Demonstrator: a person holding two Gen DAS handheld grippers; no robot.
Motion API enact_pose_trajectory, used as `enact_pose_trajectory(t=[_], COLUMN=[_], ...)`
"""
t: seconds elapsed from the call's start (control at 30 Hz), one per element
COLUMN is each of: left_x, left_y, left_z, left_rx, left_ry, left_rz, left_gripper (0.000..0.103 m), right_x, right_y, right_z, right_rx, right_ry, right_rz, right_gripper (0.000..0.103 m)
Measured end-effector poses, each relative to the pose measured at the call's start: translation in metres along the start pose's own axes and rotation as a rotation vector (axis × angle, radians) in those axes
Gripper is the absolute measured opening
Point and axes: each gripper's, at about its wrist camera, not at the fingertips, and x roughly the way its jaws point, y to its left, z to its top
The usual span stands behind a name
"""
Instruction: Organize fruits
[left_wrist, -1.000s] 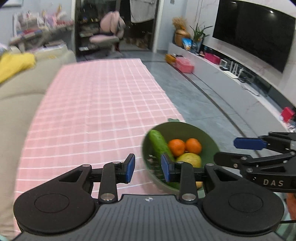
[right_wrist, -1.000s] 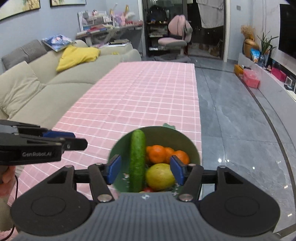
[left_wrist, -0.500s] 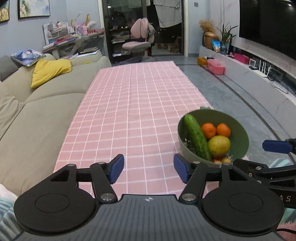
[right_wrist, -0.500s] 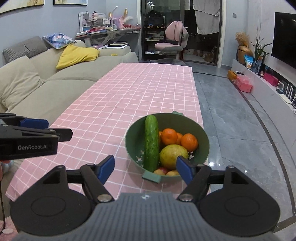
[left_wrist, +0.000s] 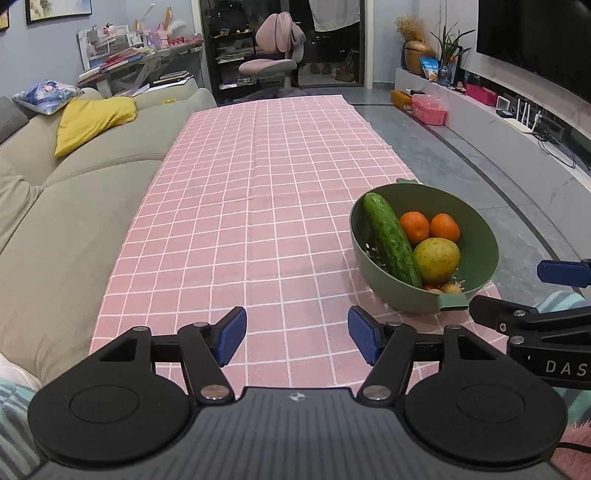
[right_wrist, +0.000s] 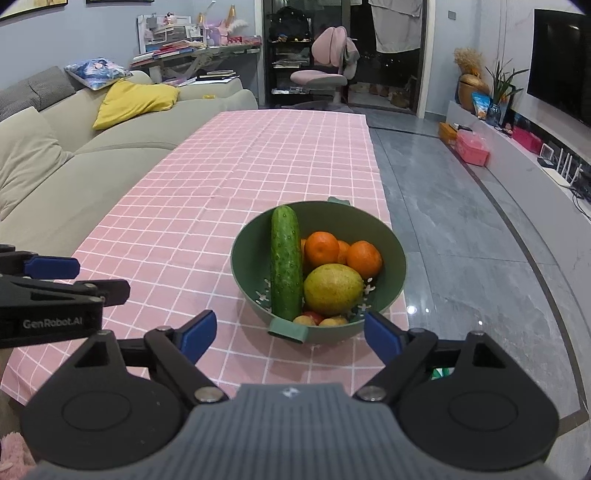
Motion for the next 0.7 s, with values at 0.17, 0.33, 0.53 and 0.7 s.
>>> enact_pose_trajectory(t=[0.17, 0.33, 0.53, 0.7], left_x=[-0.0016, -0.0008, -0.0008, -0.0012], left_y=[0.001, 0.0015, 0.0024, 0.0019], left_z=[0.0004, 0.0019, 0.0022, 0.002], left_rx=[-0.007, -0.01, -0.013, -0.013], left_ry=[0.001, 0.004, 0.005, 0.008], left_rz=[-0.003, -0.003, -0.004, -0.005], left_gripper=[0.074, 0.074, 0.074, 0.074], right_x=[-0.0003, -0.001, 0.0004, 0.0017], right_y=[0.0029, 0.0019, 0.0015, 0.0014], right_z=[-0.0001, -0.0005, -0.001, -0.0019], right_rx=[-0.013, -0.008, -0.013, -0.014], right_ry=[-0.001, -0.001, 0.002, 0.007], right_rz=[-0.004, -0.006, -0.006, -0.005], right_gripper=[0.084, 0.085, 0.085, 0.085])
